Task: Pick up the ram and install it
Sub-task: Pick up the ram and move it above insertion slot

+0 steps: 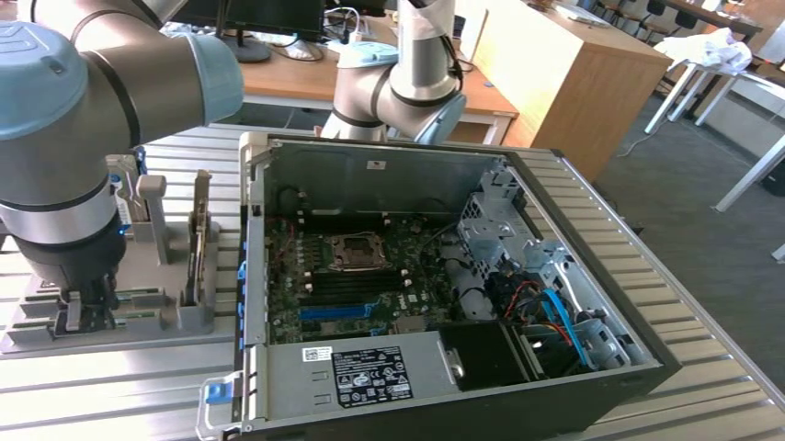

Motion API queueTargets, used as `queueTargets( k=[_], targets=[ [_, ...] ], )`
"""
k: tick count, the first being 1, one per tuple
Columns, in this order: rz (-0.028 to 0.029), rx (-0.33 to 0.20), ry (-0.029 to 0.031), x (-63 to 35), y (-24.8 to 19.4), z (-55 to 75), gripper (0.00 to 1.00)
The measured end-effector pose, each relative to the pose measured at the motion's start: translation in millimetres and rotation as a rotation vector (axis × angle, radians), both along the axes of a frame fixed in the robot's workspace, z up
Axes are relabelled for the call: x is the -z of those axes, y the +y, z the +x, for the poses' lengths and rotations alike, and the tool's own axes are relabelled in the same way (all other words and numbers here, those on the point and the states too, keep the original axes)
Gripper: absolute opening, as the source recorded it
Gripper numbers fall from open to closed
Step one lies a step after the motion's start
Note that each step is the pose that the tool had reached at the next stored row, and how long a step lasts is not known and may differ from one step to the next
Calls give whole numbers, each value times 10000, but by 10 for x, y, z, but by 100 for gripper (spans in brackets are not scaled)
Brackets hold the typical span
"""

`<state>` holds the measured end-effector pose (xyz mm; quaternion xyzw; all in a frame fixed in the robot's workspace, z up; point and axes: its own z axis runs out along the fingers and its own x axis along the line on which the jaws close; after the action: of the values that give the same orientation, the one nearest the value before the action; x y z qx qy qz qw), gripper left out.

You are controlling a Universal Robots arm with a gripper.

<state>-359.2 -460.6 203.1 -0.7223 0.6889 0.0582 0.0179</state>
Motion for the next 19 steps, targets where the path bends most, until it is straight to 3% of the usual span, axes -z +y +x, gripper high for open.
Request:
queueTargets(
  k=[9, 11, 12, 19],
  targets=[
    [-1, 0, 1, -1, 0, 1, 31],
    [-1, 0, 1, -1, 0, 1, 30],
    [-1, 0, 1, -1, 0, 1, 23],
    [-2, 0, 1, 0, 13, 2, 23]
  ],
)
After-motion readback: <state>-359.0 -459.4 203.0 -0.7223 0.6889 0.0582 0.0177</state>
